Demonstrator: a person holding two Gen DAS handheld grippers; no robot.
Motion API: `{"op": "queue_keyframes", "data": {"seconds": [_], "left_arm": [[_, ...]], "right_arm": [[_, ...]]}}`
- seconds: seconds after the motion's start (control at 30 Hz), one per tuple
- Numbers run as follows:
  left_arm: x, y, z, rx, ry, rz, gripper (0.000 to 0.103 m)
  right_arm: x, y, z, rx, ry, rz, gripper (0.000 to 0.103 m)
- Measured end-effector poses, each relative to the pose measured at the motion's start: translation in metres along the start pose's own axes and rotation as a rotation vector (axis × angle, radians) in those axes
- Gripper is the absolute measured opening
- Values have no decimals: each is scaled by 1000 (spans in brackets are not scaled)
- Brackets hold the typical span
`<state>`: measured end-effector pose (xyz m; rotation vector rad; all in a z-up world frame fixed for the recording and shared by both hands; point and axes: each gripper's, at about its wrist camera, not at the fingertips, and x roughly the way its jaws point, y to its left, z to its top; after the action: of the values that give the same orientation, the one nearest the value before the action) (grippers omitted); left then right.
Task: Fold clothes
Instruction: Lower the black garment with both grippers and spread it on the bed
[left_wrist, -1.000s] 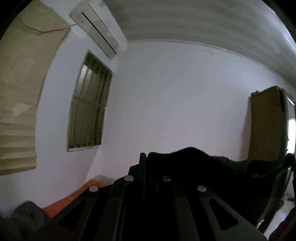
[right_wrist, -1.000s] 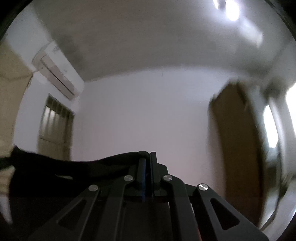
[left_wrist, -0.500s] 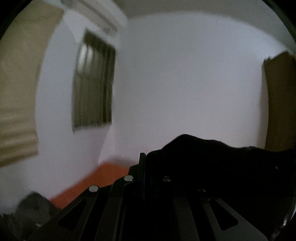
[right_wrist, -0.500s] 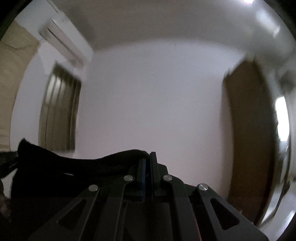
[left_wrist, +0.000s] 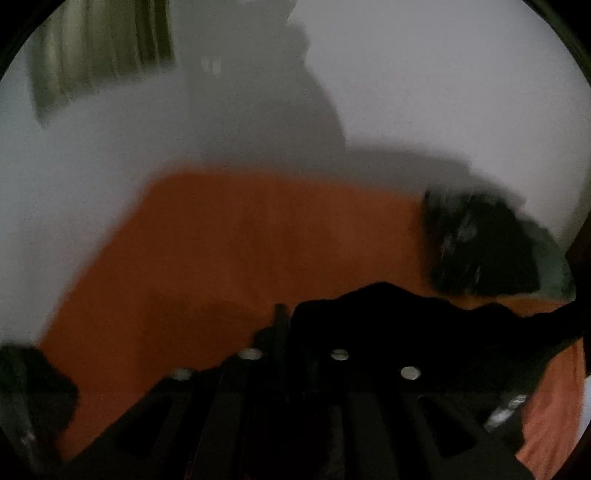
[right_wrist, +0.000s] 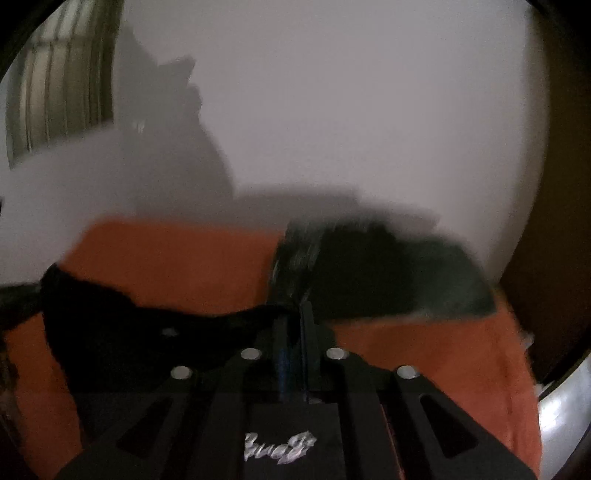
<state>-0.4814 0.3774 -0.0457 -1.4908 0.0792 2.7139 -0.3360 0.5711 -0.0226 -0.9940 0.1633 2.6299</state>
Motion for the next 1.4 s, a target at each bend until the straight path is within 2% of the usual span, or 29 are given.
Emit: {"op": "queue_keyframes", "data": {"seconds": [0.03,0.07,0.13,0.2,0.27,0.33,0.4,0.5,0.6,0.7,0.77,0.87,0.93,1.0,1.07,1.13,1.17,1.2,1.27,1.33,1.37,1.4], "left_arm": [[12,3,-3,-31,62,-6,30],[22,8,-8,-64,112,-32,37],[29,27,-17,-106,146,-89,43],[26,48,-26,-127,147,-110,49],[15,68,-44,-131,139,-132,62],[2,91,-70,-111,157,-188,66],[-12,107,-120,-67,199,-222,66],[-33,122,-210,-27,248,-302,66],[-47,131,-292,-24,316,-344,66],[-62,135,-359,-38,372,-380,66],[-74,136,-392,-23,381,-386,66],[-98,130,-426,98,333,-346,66],[-119,124,-443,223,269,-304,66],[-133,121,-453,296,223,-278,67],[-134,119,-456,324,213,-262,67],[-131,120,-465,343,181,-212,67],[-130,120,-469,348,165,-191,67],[-129,118,-471,349,160,-206,67],[-124,110,-475,351,151,-231,67],[-121,101,-475,358,131,-225,67],[-119,97,-474,360,124,-223,67],[-117,95,-474,362,114,-228,67]], "right_arm": [[24,-2,-4,25,117,48,56],[33,-7,-7,66,163,88,59],[39,-26,-24,195,194,180,60],[34,-51,-39,285,219,211,62],[28,-77,-59,345,240,225,62],[11,-102,-87,402,246,237,62],[-14,-125,-128,451,255,235,62],[-54,-150,-210,520,302,207,62],[-91,-155,-279,604,343,199,62],[-118,-141,-323,617,380,195,62],[-134,-129,-345,658,401,233,62],[-159,-112,-369,692,438,280,62],[-178,-95,-379,638,452,285,62],[-198,-74,-384,510,455,241,62],[-217,-52,-388,344,444,163,62],[-231,-34,-396,201,434,92,62],[-231,-21,-401,116,453,72,62],[-229,-9,-406,39,473,60,62],[-225,4,-414,-26,501,77,62],[-218,7,-421,-10,518,101,61],[-215,6,-424,8,524,110,54],[-213,3,-425,27,521,112,29]]}}
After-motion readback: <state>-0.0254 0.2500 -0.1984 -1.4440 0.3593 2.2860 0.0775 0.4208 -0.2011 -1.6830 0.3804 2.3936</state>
